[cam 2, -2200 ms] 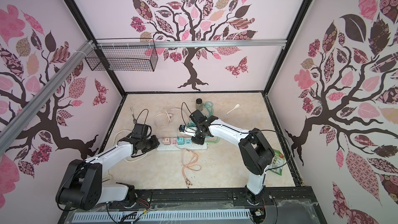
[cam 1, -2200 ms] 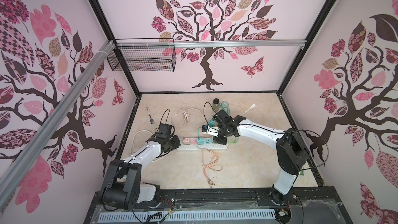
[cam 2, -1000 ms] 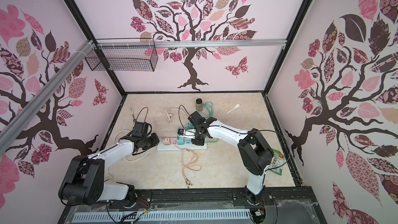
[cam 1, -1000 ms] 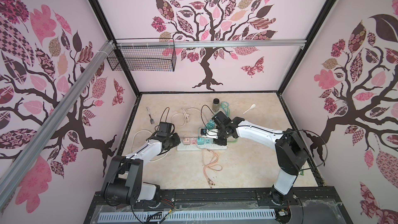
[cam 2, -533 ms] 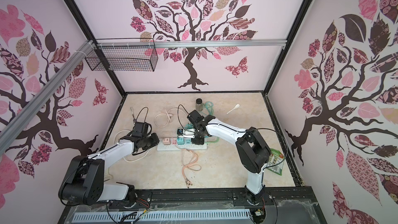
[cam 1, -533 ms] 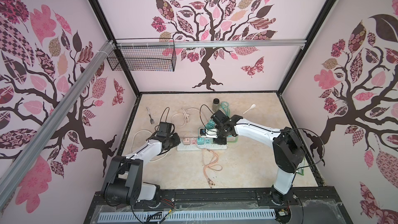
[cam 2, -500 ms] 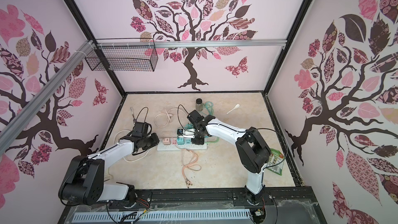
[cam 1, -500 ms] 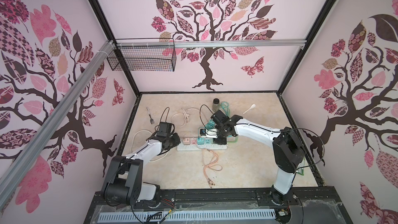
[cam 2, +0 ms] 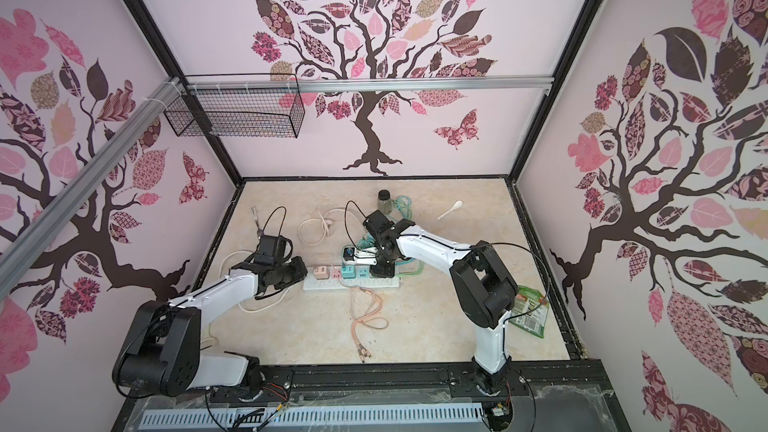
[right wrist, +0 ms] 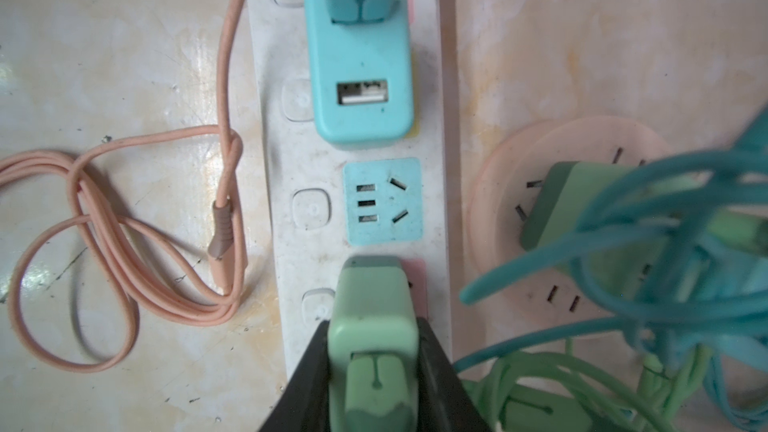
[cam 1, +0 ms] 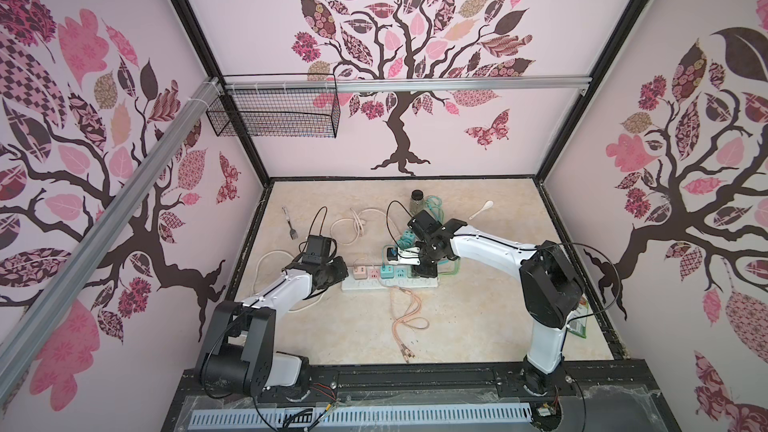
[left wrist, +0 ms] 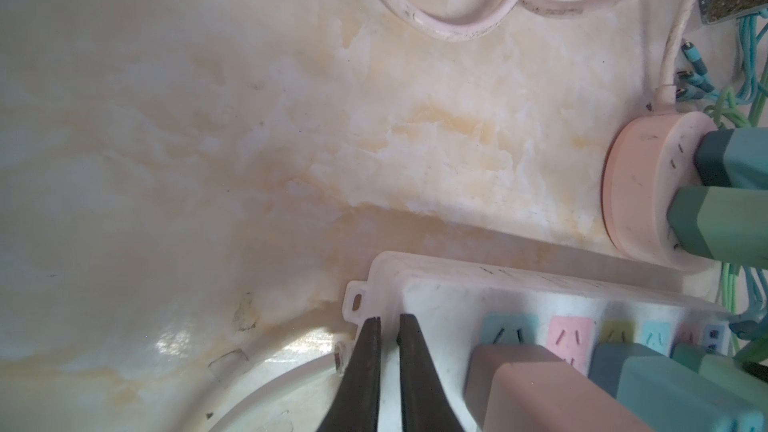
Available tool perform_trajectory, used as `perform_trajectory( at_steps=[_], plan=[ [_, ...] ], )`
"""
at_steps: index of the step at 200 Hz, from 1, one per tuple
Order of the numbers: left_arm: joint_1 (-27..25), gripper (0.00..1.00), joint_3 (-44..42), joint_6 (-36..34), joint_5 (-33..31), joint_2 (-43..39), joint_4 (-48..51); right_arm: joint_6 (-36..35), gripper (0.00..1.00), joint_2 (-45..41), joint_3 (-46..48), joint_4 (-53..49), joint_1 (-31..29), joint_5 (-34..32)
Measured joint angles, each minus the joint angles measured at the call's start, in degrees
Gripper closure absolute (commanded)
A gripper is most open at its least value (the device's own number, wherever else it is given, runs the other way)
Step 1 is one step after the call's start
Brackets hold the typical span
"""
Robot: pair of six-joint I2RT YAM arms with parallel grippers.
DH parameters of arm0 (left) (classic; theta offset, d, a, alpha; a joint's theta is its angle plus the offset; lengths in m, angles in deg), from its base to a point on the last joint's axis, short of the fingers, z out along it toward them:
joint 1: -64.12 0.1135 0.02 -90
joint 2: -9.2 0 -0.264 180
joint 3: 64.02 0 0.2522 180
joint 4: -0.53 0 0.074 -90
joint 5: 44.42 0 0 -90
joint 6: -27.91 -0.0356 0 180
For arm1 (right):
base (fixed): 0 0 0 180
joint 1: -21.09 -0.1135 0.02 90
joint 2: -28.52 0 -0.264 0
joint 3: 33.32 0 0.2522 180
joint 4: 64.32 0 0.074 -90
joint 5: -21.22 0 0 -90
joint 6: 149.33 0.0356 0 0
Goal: Insert the plug
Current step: 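Press the green charger cube down into the pink strip socket with the right gripper, then open the right gripper and lift it off the plugged green cube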
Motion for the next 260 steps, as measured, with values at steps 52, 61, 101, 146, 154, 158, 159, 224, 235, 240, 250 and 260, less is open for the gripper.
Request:
perform_trajectory(
  at_steps=[52,61,101,146,154,158,159,224,235,240,250,260],
  plan=[
    [0.00,0.88,-0.07,0.00,-0.04,-0.46,0.48,-0.24,0.76,0.52,-0.24,-0.02,0.59,1.11],
    [0.00,0.88,-0.07,0.00,-0.02,-0.70,0.74,-0.22,0.75,0.63,-0.33,-0.04,0.68,1.29],
    [-0.17,0.87,-0.07,0.04,0.11,-2.60,2.40,-0.17,0.74,0.94,-0.52,-0.15,0.90,1.73],
    [-0.15,0.81,0.02,-0.04,0.00,-5.62,4.79,0.28,0.69,0.85,-0.42,0.07,0.98,1.97],
    [-0.15,0.80,0.13,-0.02,-0.09,-6.16,5.46,0.42,0.67,0.83,-0.39,0.09,0.98,1.95],
    [-0.17,0.79,0.24,-0.17,-0.11,-6.49,5.86,0.46,0.66,0.83,-0.42,0.11,0.98,1.95],
    [-0.17,0.79,0.26,-0.15,-0.11,-6.51,5.90,0.48,0.66,0.83,-0.42,0.11,0.98,1.95],
    [-0.15,0.74,3.69,-0.70,-0.68,-12.11,10.21,1.86,0.53,2.21,0.87,-0.87,1.77,-0.68],
    [-0.15,0.72,3.85,-0.81,-0.87,-12.48,10.54,1.92,0.52,2.19,0.87,-0.90,1.77,-0.90],
    [-0.15,0.71,3.85,-1.03,-1.01,-12.63,10.67,2.01,0.51,2.16,0.87,-0.90,1.77,-0.94],
    [-0.15,0.69,3.87,-1.22,-1.05,-12.79,10.99,2.01,0.50,2.12,0.87,-0.90,1.77,-1.11],
    [-0.15,0.68,3.85,-1.49,-1.09,-12.81,11.30,2.19,0.49,2.03,0.87,-0.94,1.77,-1.14]
  ],
)
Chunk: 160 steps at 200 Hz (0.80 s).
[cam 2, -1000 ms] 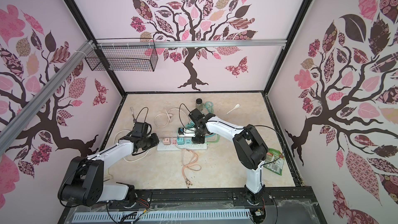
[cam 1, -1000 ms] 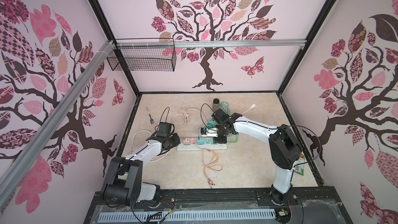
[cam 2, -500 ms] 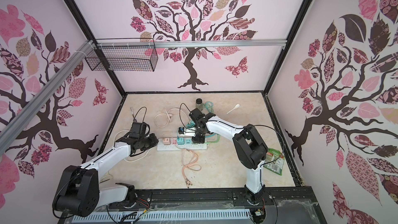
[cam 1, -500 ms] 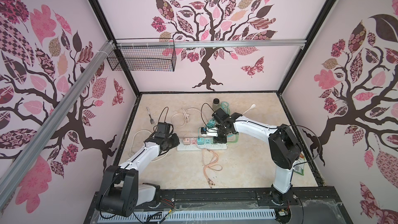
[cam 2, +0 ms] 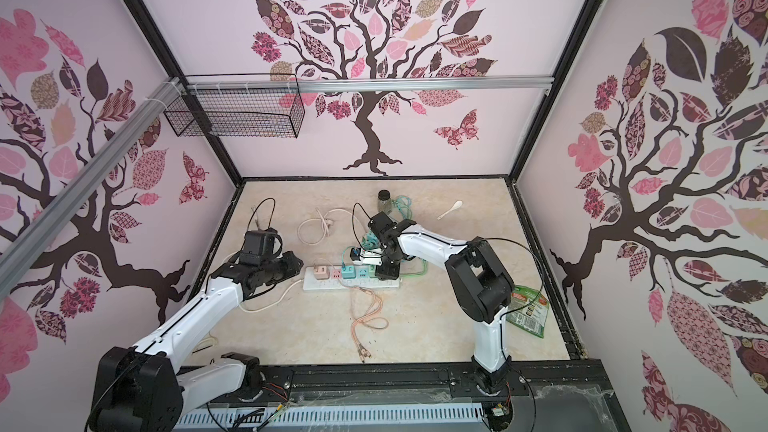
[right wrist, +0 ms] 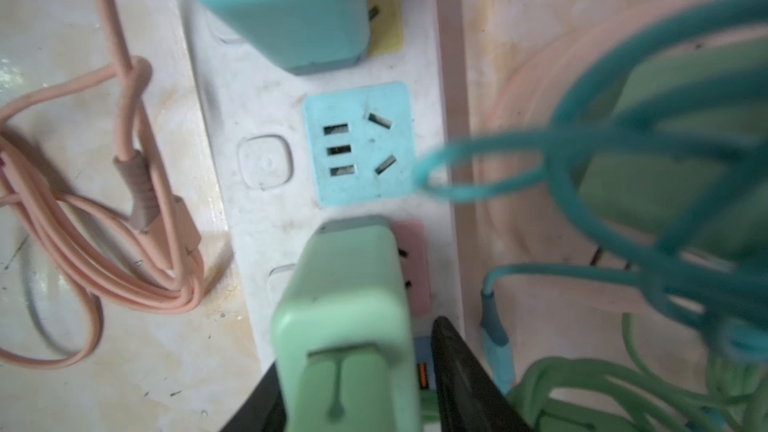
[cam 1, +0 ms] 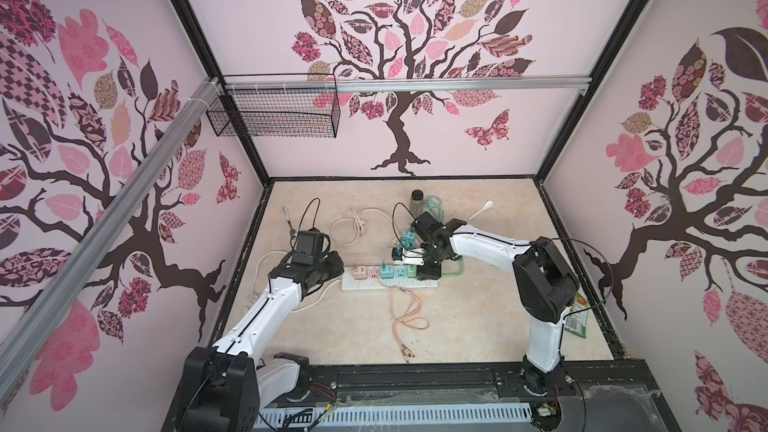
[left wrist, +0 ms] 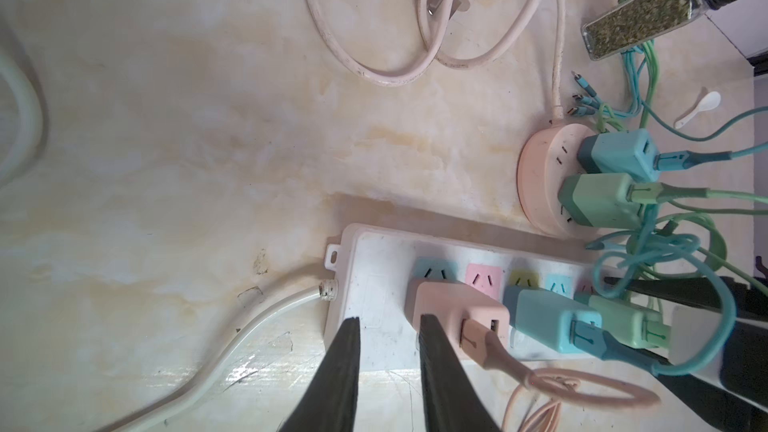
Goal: Insert the plug
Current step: 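Open the right gripper and lift it off the plugged green cube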
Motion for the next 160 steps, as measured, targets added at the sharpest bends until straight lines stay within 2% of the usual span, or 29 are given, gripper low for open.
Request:
perform_trajectory(
  at_steps=[45,98,111,140,160],
  plan=[
    [0.00,0.60,0.02,-0.44,-0.11,0.00,0.81,0.87,0.43,-2.03,0.70,-0.15,0.00,0.57],
    [0.13,0.34,0.90,-1.55,-0.46,-0.07,1.51,2.34,0.36,-7.89,1.95,-0.92,0.00,1.22],
    [0.13,0.29,1.60,-2.05,-0.76,-0.24,1.64,2.89,0.29,-9.14,3.06,-1.03,0.07,1.40],
    [0.35,0.23,3.32,-3.54,-2.34,-0.83,2.10,4.81,0.18,-12.50,6.14,-0.61,0.26,1.79],
    [0.79,0.21,4.94,-4.66,-3.45,-0.81,2.69,5.22,0.16,-15.58,8.59,-0.28,0.70,2.32]
  ],
)
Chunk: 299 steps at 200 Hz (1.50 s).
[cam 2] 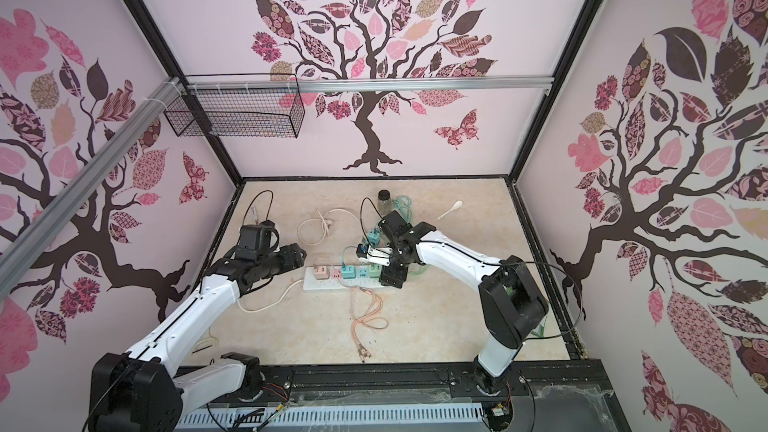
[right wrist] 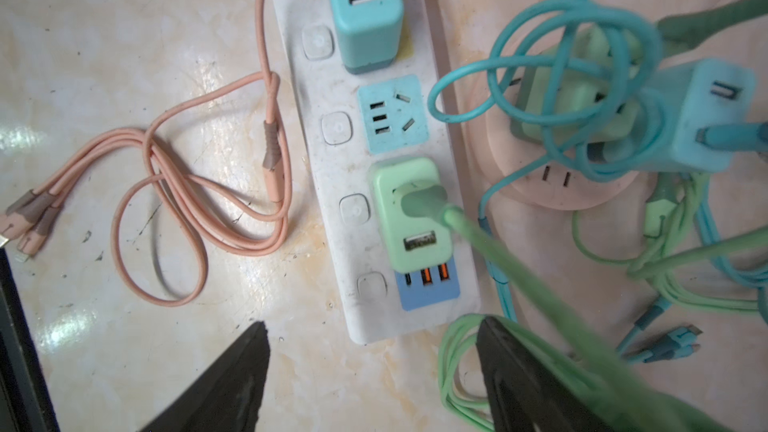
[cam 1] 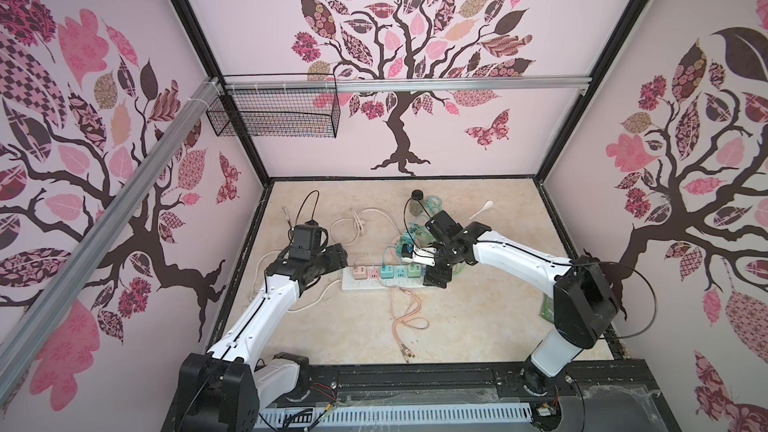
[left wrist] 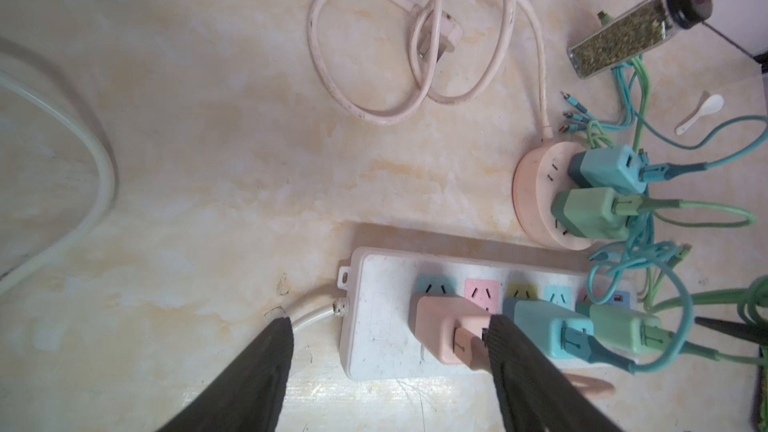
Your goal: Insert the plug
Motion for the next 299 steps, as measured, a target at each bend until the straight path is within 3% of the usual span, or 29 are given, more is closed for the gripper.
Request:
perform_trajectory(
  at_steps=[98,143,190,237,299],
  plan=[
    [13.25,0.19,7.32,-4.61,3.06,2.86,1.16,0.55,0.20,-10.05,2.62,1.75,3.74,14.05],
    [16.35,0.18,9.75,-8.00,2.32,3.91,-0.46,1.95,0.20,-12.96,6.93,8.44,5.18,15.98],
    [16.37,0.14,9.22,-11.74,-2.62,3.87,-9.84,10.10,0.11,-20.98,15.87,29.03,11.15,6.78],
    [16.35,0.13,4.31,-15.17,-5.86,4.22,-22.18,20.65,0.01,-22.03,22.67,48.26,17.38,-9.03],
    [16.37,0.12,-4.87,-18.56,-5.79,9.77,-37.35,34.40,0.00,-25.07,39.60,68.85,24.61,-23.28]
  ],
)
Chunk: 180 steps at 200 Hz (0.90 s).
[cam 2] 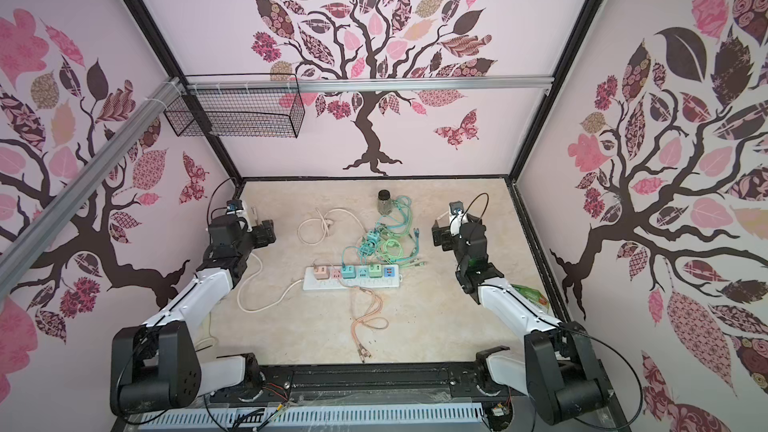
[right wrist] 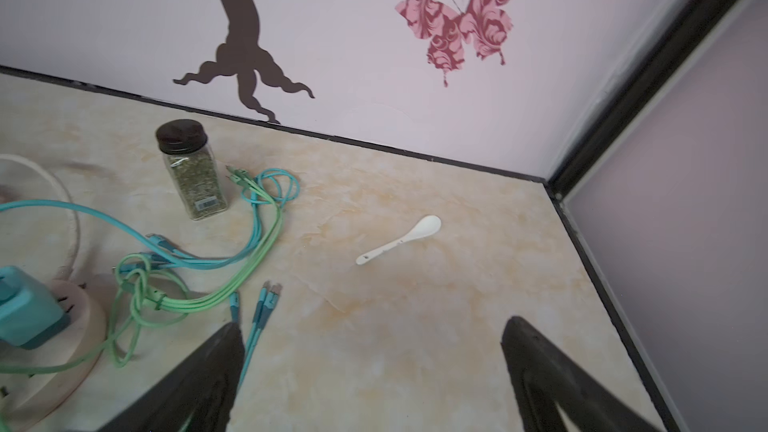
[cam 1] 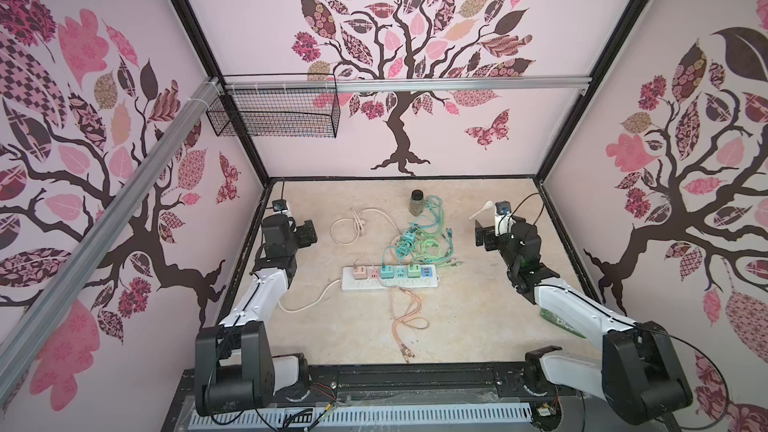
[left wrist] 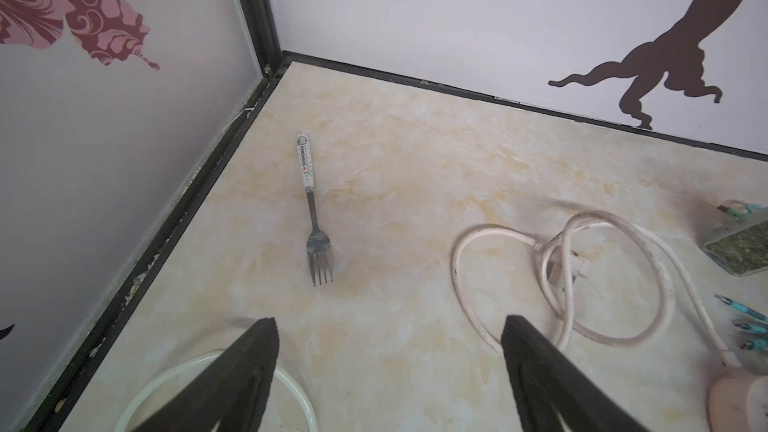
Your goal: Insert the plug
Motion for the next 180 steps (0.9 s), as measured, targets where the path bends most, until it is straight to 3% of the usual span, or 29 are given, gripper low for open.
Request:
perform_trajectory(
  at_steps=[34,91,140,180],
  plan=[
    [0.00,0.13,-3.30,1.31,-0.46,5.38,-9.03,3.45,0.01,2.54,5.99,9.64,0.42,-4.57],
    [0.00,0.13,-3.43,-1.86,-0.04,7.80,-12.28,6.29,0.01,10.60,14.08,23.58,3.72,-7.10],
    [-0.85,0.14,-6.93,-2.03,-0.70,8.02,-18.18,6.47,0.01,16.39,15.02,32.20,4.24,-6.97],
    [-5.38,0.13,-14.51,-4.20,-2.95,12.50,-27.19,8.24,0.01,18.14,15.04,35.78,6.54,-5.79]
  ],
)
